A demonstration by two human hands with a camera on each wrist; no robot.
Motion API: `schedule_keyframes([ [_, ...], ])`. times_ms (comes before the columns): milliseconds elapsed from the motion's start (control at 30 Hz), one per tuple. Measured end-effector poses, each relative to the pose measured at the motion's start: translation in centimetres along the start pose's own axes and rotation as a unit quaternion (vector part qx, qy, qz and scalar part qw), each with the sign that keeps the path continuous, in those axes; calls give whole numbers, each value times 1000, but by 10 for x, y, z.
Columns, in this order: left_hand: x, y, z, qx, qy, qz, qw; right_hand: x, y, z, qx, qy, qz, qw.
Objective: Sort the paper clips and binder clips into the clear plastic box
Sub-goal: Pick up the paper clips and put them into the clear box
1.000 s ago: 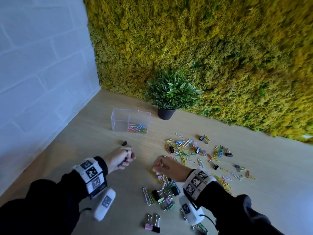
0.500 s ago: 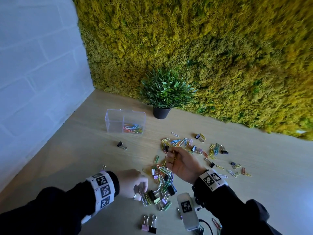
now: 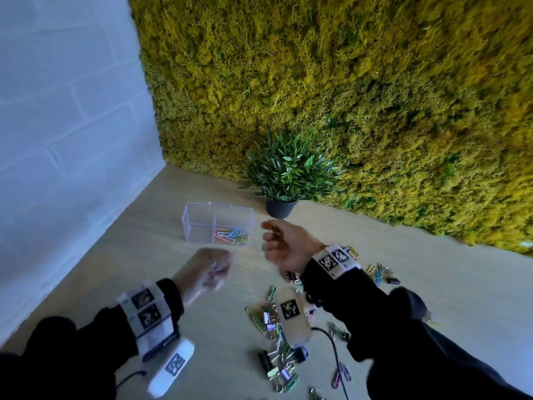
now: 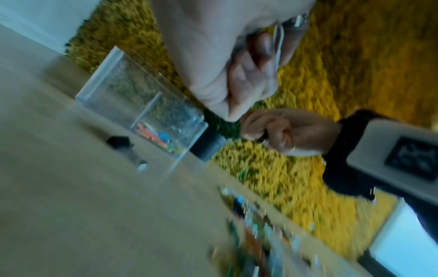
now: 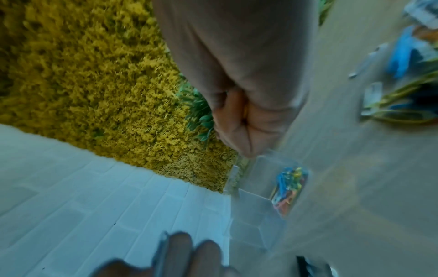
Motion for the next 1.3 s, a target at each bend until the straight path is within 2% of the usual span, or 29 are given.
schedule_keyframes([
  [100, -10, -39, 18, 43, -8, -130, 991, 25, 23, 19, -15, -12, -32, 999],
  [167, -11, -57, 27, 63, 8, -153, 986, 39, 30, 35, -22, -20, -41, 999],
  [267, -14, -68, 36, 62, 15, -186, 980, 46, 34, 48, -29, -57, 8, 998],
  [333, -24, -63, 42, 39, -23, -199, 979, 43, 35, 45, -23, -73, 37, 996],
  [400, -38, -51, 48, -8, -79, -195, 978, 40, 34, 52, -23, -54, 56, 997],
  [500, -49, -33, 53, -91, -135, -248, 955, 37, 35, 53, -33, -40, 82, 995],
  [600, -45, -31, 53, -123, -149, -330, 924, 30, 39, 44, -50, -31, 75, 995],
  [700, -37, -28, 57, -143, -132, -407, 892, 21, 41, 31, -60, -17, 98, 993],
  [833, -36, -32, 60, -139, -144, -423, 884, 6, 49, 8, -88, -14, 54, 995],
  [933, -32, -42, 60, -117, -159, -408, 891, -14, 59, -14, -110, -12, -20, 994],
  [1000, -32, -44, 54, -106, -168, -376, 905, -40, 66, -30, -123, -35, -112, 985],
  [1067, -27, -47, 48, -74, -175, -340, 921, -79, 77, -43, -135, -99, -239, 957],
  [1100, -22, -47, 45, -49, -173, -309, 934, -102, 82, -47, -136, -144, -304, 932],
  [1133, -14, -46, 44, -27, -168, -258, 951, -126, 86, -48, -135, -193, -373, 898],
  [1167, 0, -44, 43, -13, -152, -183, 971, -149, 88, -45, -125, -235, -452, 851],
  [1200, 19, -41, 43, -6, -121, -70, 990, -167, 86, -40, -106, -261, -527, 802],
  [1233, 42, -35, 47, 0, -71, 68, 995, -179, 81, -35, -87, -271, -592, 754],
  [1267, 67, -24, 53, 3, -5, 202, 979, -187, 72, -29, -74, -272, -636, 718],
  [1300, 88, -8, 60, 2, 54, 318, 947, -189, 62, -24, -72, -265, -671, 689],
])
Point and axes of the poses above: each hand's wrist, its own z-axis towards the middle knuckle, its own x-axis out of the palm, y = z × x, the point moved 10 cm from there along z, towards the middle knuckle, and after that the axes turned 8 degrees about -z, right-handed, at the moved point
